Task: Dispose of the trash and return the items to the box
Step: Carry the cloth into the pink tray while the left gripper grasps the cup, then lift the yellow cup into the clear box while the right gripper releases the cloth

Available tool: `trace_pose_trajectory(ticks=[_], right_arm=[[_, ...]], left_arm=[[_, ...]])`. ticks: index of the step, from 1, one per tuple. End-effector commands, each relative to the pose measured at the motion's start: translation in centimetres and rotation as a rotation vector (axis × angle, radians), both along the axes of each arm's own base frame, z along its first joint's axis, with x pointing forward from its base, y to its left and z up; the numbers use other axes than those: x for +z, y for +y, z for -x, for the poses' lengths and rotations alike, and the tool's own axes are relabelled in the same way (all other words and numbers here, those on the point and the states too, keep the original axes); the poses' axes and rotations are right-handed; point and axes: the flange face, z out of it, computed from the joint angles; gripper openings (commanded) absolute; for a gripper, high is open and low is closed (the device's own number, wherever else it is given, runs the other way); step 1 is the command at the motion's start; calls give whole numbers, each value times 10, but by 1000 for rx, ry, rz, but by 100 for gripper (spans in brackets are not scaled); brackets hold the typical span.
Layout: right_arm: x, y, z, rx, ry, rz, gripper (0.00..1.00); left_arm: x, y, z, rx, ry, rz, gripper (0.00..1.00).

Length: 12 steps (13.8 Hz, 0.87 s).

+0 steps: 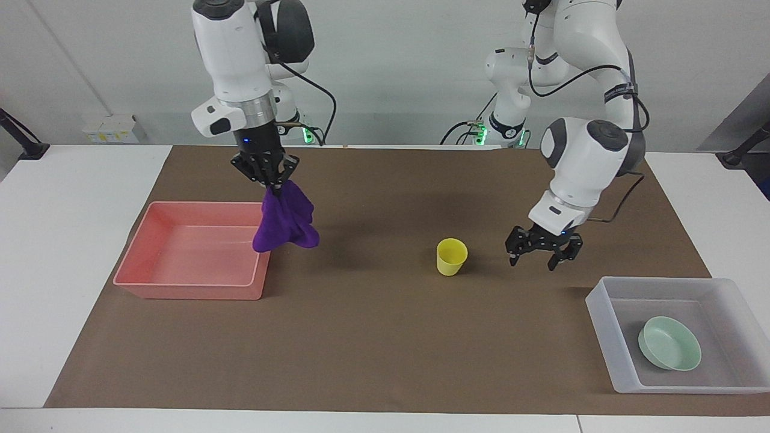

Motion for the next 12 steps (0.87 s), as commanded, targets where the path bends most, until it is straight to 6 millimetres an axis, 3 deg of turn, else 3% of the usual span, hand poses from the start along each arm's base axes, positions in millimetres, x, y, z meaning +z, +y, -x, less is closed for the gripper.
trace_pose_trajectory(ticks=[1,3,5,6,7,9,10,12], right_arm=[[-9,-68,-1,19,14,30,0],[-28,-113,9,57,40,45,0],[-58,-149,18,84,46,53,0],[-70,-165,21,96,46,60,0],[-84,-172,21,99,51,60,0],[-112,-172,21,100,42,62,0],[-127,-172,20,104,48,62,0],[-156,-172,16,104,60,61,0]], left_arm=[[-12,-25,33,19,-37,20,90],[-24,-59,49,20,-12,30,81],[-37,-75,61,20,1,34,75],[-43,-79,63,16,-17,39,68],[-54,-91,72,-8,-24,41,40],[-68,-95,73,-12,-36,47,10],[-70,-94,72,-6,-33,47,0],[-65,-92,67,35,-37,60,0]])
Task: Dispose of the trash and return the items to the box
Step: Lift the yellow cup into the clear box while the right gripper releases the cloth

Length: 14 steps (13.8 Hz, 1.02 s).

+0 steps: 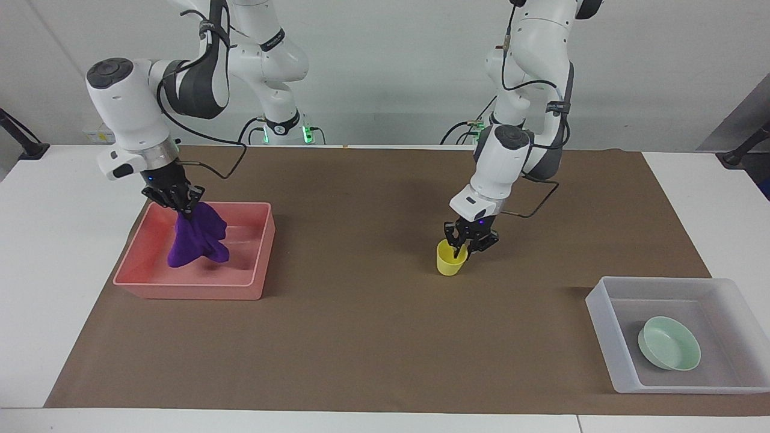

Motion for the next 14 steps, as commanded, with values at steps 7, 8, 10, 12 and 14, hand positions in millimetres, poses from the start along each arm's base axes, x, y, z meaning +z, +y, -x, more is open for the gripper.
trace_pose_trajectory(ticks=[7,8,10,12,14], right_arm=[[-69,-4,-5,7,21,6,33],[-70,-4,-5,4,18,6,68],[-66,-5,-8,4,12,8,100],[-47,-4,-11,6,-8,10,100],[-18,3,-15,15,-13,10,100]], left_arm=[[68,102,-48,208,-78,34,0],[81,128,-63,250,-79,34,0],[104,164,-86,307,-69,28,0],[124,211,-112,330,-74,12,0],[146,262,-128,322,-82,-14,0]])
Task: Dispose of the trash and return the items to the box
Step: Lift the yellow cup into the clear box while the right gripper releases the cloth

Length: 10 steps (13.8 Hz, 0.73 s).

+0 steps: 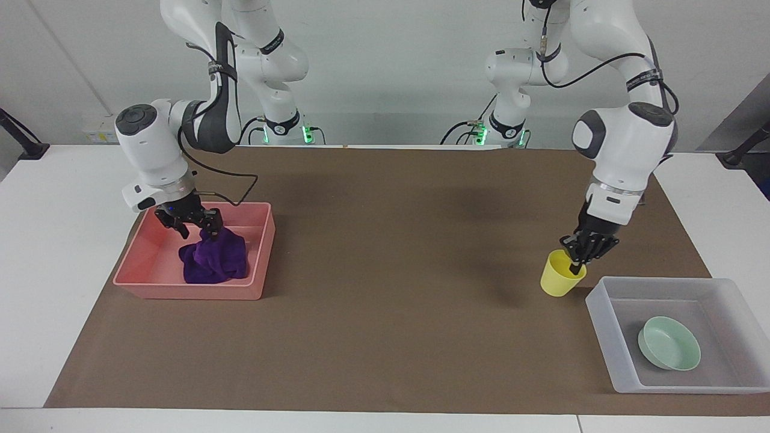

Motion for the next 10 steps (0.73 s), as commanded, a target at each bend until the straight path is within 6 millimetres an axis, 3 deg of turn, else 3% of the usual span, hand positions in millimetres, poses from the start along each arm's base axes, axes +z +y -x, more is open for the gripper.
trace_pose_trajectory(ticks=[1,3,5,9,10], right_arm=[[48,8,-3,15,-7,4,100],[83,10,-4,4,5,2,100],[111,21,-5,-43,12,-5,100],[146,64,-6,-93,35,-17,100],[160,64,-5,-96,35,-19,100]], left_arm=[[18,62,-31,-24,33,-40,0],[20,109,-47,-9,47,-58,0],[17,130,-67,-3,55,-58,0],[-12,182,-98,-23,84,-68,0],[-29,197,-102,-33,92,-75,0]])
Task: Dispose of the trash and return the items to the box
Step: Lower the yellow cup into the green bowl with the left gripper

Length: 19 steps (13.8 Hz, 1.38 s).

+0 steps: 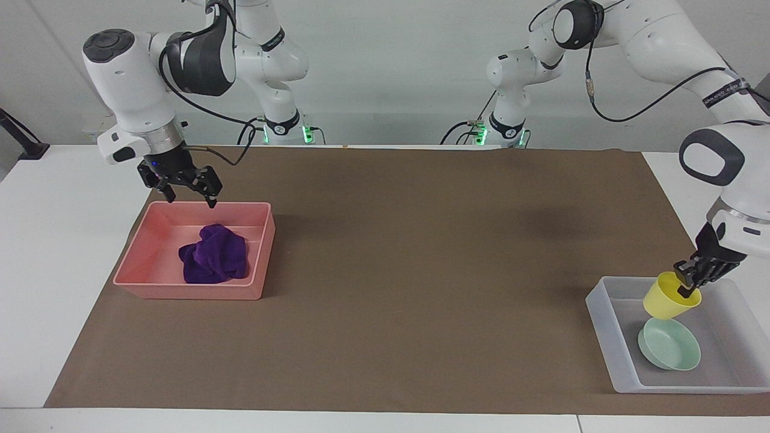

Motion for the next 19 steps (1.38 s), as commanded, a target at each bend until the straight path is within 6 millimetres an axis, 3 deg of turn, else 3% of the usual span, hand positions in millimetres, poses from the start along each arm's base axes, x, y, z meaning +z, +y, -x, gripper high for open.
trace_pose_trajectory(ticks=[1,3,8,15,16,17,18,19], right_arm=[[38,6,0,-23,16,-6,100],[67,4,6,-25,33,-7,100],[112,-2,22,-5,75,-8,100],[108,-5,32,29,101,-10,100],[107,-6,33,29,104,-11,100],[106,-5,33,30,106,-11,100],[106,-6,33,29,104,-11,100],[104,-5,34,29,107,-12,100]], left_arm=[[-33,34,-22,-37,16,-15,0],[-61,43,-27,-34,27,-14,0],[-77,45,-24,-33,27,-19,0],[-100,36,-18,-34,-22,-35,0],[-98,36,-18,-35,-21,-36,33],[-96,38,-18,-33,-16,-36,60],[-97,38,-17,-33,1,-32,62],[-93,38,-16,-35,15,-28,77]])
